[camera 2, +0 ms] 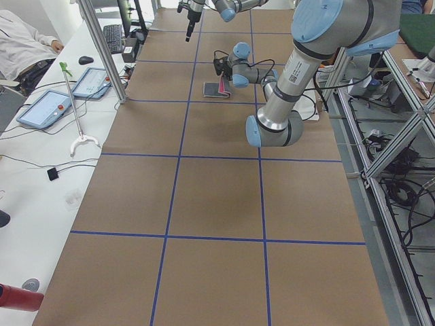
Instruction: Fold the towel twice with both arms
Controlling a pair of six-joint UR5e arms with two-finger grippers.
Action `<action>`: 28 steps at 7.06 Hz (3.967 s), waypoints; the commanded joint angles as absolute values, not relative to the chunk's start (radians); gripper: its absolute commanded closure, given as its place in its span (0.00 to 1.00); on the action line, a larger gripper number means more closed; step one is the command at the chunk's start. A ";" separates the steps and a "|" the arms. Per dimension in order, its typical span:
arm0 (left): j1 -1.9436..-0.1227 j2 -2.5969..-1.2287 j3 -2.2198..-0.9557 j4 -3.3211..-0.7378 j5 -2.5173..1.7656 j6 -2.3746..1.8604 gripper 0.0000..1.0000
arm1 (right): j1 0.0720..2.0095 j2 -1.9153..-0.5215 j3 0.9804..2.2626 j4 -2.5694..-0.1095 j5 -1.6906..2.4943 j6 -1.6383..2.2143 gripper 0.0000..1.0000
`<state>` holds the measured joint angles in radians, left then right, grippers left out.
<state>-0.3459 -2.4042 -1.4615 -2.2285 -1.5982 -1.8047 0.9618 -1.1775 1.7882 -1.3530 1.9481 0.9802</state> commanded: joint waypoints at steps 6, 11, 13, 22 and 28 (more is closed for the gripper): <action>-0.455 -2.517 -1.319 -2.142 -1.598 -1.773 1.00 | 0.962 -1.180 1.790 -1.353 1.948 0.980 0.00; -0.446 -2.574 -1.206 -2.123 -1.597 -1.787 0.87 | 0.962 -1.178 1.790 -1.353 1.947 0.980 0.00; -0.440 -2.620 -1.149 -2.123 -1.595 -1.784 0.55 | 0.962 -1.180 1.787 -1.353 1.947 0.979 0.00; -0.775 -2.163 -1.923 -1.382 -1.885 -0.901 0.00 | 1.226 -1.270 1.666 -1.368 2.109 0.532 0.00; -1.433 -1.680 -1.843 -1.399 -2.251 0.117 0.00 | 1.605 -1.428 1.470 -1.382 2.330 -0.058 0.00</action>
